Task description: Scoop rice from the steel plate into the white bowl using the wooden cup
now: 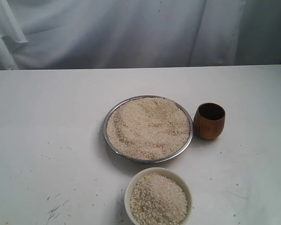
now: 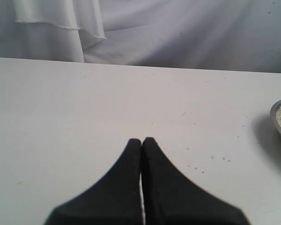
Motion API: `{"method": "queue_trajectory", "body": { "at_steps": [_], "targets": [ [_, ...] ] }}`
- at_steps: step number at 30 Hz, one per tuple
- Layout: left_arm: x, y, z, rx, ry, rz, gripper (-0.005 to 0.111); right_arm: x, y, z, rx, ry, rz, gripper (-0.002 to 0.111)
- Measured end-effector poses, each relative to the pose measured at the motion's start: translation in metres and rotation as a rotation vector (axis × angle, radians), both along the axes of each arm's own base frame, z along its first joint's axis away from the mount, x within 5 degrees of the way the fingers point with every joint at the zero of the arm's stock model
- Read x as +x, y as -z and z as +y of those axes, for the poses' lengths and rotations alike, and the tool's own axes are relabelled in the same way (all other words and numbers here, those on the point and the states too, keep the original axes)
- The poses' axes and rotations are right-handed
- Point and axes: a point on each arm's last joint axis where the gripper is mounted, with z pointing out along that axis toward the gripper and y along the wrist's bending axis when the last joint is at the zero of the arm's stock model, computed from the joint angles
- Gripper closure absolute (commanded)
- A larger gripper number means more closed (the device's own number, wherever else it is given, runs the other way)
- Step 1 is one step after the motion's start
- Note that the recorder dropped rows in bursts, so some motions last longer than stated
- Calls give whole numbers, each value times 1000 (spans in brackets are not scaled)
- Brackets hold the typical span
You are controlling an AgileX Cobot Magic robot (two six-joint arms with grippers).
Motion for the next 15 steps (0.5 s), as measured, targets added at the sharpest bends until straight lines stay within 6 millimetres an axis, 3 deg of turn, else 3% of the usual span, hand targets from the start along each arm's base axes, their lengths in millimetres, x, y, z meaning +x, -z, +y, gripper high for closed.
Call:
{"method": "queue_trajectory", "body": {
  "at_steps": [15],
  "targets": [
    [0, 0, 0, 0, 0, 0, 107, 0, 14, -3, 40, 19, 37, 108]
  ]
}}
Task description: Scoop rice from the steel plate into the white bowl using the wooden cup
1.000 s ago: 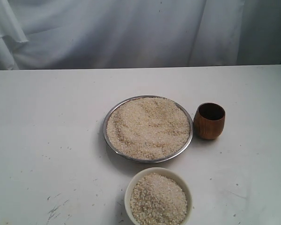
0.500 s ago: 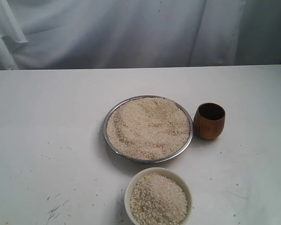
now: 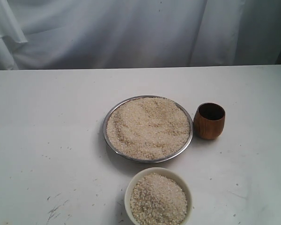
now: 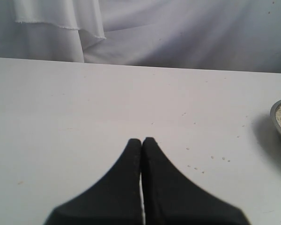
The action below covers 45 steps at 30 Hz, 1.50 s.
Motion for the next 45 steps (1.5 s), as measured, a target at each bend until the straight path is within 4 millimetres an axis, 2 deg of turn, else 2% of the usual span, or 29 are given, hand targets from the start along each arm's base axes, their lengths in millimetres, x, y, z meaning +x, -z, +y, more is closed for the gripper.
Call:
{"method": "queue_trajectory", "body": {
  "at_steps": [9, 19, 24, 30, 45],
  "targets": [
    [0, 0, 0, 0, 0, 0, 107, -4, 15, 2, -107, -26, 128, 108],
    [0, 0, 0, 0, 0, 0, 107, -4, 26, 3, -140, -40, 235, 108],
    [0, 0, 0, 0, 0, 0, 107, -3, 44, 3, -154, -46, 316, 108],
    [0, 0, 0, 0, 0, 0, 107, -5, 54, 2, -203, -52, 411, 108],
    [0, 0, 0, 0, 0, 0, 107, -5, 55, 5, -235, -95, 420, 108]
  ]
}}
